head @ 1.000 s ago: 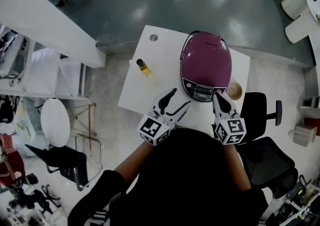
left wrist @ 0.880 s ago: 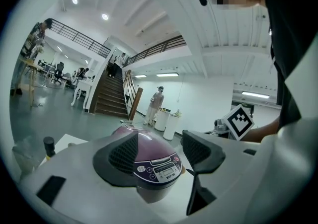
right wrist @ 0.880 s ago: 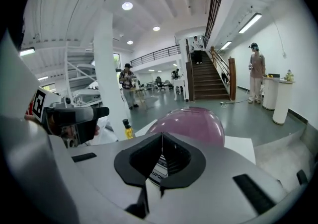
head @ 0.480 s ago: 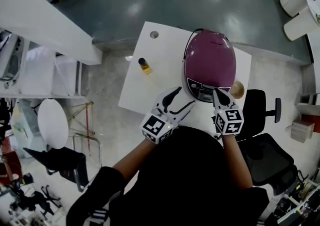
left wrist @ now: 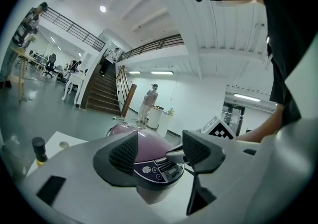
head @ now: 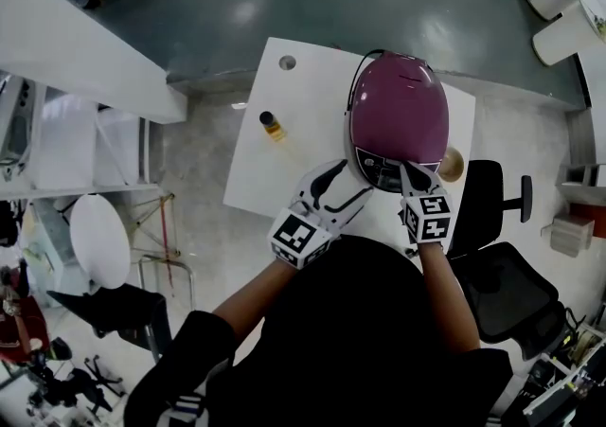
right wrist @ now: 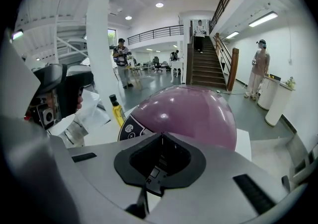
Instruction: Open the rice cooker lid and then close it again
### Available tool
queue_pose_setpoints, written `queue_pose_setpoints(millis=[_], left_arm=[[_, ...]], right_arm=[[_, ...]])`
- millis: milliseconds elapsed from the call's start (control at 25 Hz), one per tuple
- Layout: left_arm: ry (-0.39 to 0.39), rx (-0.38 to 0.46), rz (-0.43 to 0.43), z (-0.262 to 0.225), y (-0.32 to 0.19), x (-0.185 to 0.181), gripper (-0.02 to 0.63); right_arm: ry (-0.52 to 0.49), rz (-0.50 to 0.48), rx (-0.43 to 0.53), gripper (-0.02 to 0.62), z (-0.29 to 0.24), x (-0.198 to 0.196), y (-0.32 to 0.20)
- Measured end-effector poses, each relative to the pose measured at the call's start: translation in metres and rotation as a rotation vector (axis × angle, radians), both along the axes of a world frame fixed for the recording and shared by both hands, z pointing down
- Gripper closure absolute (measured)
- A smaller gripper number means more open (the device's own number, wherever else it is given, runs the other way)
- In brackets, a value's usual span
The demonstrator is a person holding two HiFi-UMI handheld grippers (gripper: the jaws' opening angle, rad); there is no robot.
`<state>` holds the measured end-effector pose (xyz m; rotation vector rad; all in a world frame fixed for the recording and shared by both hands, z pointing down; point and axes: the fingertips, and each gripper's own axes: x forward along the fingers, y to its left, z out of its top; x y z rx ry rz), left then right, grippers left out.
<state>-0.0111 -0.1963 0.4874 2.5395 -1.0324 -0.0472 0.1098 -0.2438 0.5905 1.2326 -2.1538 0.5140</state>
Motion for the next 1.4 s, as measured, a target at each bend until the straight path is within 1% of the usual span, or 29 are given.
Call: queue_pose_setpoints(millis=[80,200,280,400,480,600,720,840,960,1200,1400], left_arm=[[-0.003,-0.010,0.000,0.002,-0.002,-0.002,0.348],[-0.007,0.010,0.006,0.004,-0.006,-0.004,0.348],[-0.010,0.022,0.005,0.004,-0.009,-0.006,0.348],[-0.021,0.014,-0.013,0.001,-0.013,-0.010,0.348],[-0.025,0.011,-0.019,0.003,-0.012,-0.011,0.348],[-0.025,0.023,-0.021,0.003,-0.009,-0.011,0.348],[-0.025,0.032,-0.031,0.004,-0.007,-0.014,0.348],[-0.018,0.001,-0.037,0.003,-0.006,-0.016,0.348],[-0.023,-0.009,-0.031,0.007,-0.001,-0.016,0.348],[-0.024,0.013,-0.026,0.007,-0.002,-0.015,0.348],[-0.033,0.023,-0.023,0.005,-0.004,-0.015,0.348]], right_arm=[[0.025,-0.002,0.017,0.592,0.000,0.000,0.001],[0.072,-0.017,0.016,0.592,0.001,0.000,0.002],[0.086,-0.020,0.012,0.594,0.002,-0.002,0.003],[0.100,-0.015,0.038,0.594,0.002,-0.003,0.002],[0.128,-0.018,0.054,0.594,0.003,-0.003,0.003],[0.152,-0.014,0.071,0.595,0.002,-0.003,0.005],[0.147,-0.004,0.081,0.595,0.002,-0.002,0.006],[0.130,0.005,0.079,0.595,0.001,-0.003,0.003],[0.119,0.008,0.077,0.595,0.002,-0.003,0.004],[0.100,0.030,0.064,0.595,0.004,-0.003,0.003],[0.105,0.007,0.066,0.595,0.003,-0.003,0.001]])
